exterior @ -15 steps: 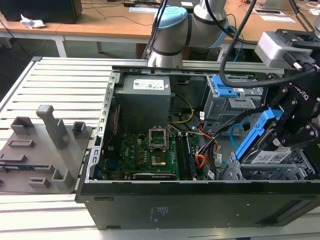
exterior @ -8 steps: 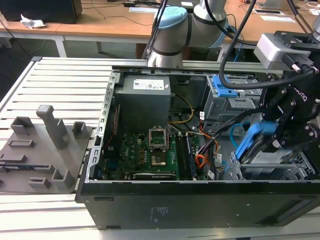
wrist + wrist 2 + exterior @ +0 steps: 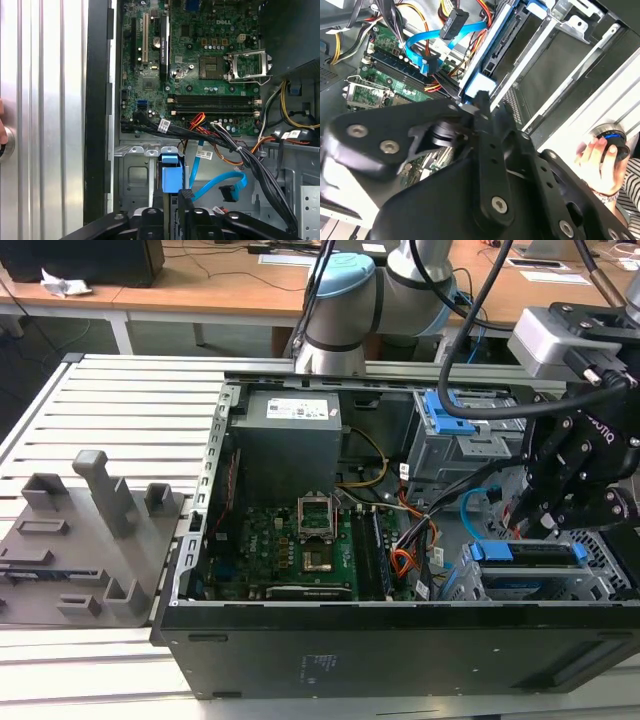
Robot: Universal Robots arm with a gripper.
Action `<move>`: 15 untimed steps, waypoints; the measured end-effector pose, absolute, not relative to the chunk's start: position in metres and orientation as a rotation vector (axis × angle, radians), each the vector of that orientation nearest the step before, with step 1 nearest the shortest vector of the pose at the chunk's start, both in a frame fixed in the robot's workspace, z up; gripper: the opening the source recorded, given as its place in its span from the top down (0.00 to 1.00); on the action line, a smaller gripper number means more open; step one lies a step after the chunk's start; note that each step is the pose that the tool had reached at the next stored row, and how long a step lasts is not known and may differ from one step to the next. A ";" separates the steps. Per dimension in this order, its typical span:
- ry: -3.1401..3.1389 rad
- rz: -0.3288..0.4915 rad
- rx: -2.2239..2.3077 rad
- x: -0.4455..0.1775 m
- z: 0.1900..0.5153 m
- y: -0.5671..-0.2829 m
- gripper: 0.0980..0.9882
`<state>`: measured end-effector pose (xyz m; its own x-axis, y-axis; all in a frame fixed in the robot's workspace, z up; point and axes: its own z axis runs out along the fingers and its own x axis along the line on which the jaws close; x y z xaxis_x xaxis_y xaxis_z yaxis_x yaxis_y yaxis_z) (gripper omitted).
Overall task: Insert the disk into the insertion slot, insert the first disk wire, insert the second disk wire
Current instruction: 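Insert the disk into the insertion slot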
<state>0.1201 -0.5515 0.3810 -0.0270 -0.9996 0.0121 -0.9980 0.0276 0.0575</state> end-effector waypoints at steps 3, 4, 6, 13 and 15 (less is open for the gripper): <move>-2.216 -0.051 2.157 0.120 0.381 -0.551 0.99; -2.216 -0.051 2.157 0.120 0.381 -0.551 0.99; -2.216 -0.051 2.157 0.120 0.381 -0.551 0.99; -2.216 -0.051 2.157 0.122 0.380 -0.551 0.99; -2.215 -0.053 2.156 0.128 0.380 -0.551 0.99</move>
